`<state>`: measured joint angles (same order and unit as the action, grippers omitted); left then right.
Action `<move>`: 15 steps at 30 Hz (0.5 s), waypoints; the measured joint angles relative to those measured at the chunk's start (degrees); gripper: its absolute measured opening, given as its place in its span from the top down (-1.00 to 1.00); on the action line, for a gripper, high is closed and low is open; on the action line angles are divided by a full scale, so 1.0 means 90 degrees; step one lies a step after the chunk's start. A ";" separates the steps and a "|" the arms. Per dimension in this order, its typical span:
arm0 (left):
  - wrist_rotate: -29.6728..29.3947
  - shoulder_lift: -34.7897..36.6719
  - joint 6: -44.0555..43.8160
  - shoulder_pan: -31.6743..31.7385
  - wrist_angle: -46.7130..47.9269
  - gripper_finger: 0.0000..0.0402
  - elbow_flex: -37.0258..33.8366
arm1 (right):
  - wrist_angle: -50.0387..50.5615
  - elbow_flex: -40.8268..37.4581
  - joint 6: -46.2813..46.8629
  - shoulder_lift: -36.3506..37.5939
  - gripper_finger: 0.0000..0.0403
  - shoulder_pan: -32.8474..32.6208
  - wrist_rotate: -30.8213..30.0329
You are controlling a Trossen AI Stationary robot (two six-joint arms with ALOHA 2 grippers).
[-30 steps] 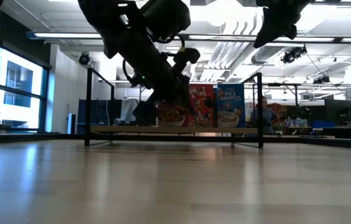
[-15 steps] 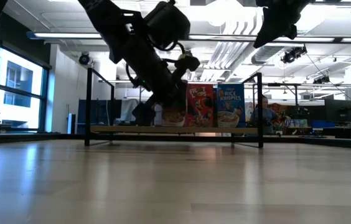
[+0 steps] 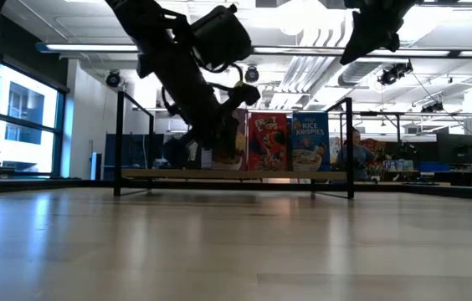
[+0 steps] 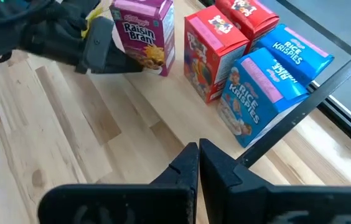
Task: Stack cereal on shelf
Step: Put the top violet cereal box on the shelf
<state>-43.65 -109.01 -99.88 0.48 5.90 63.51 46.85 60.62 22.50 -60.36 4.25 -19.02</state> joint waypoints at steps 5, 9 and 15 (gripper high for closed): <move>-0.0045 0.0147 -0.0062 0.0065 0.0500 1.00 -0.0001 | -0.0001 0.0000 0.0000 0.0000 1.00 0.0000 -0.0001; -0.0082 0.0163 -0.0199 0.0174 0.0480 1.00 0.0011 | -0.0009 0.0000 0.0000 0.0000 1.00 0.0000 -0.0001; 0.0040 0.0161 0.0061 0.0382 0.0365 1.00 0.0008 | -0.0088 0.0000 0.0113 -0.0002 1.00 0.0000 0.0002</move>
<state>-43.29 -107.57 -99.34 3.92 9.19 63.58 46.05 60.62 23.52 -60.38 4.25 -19.00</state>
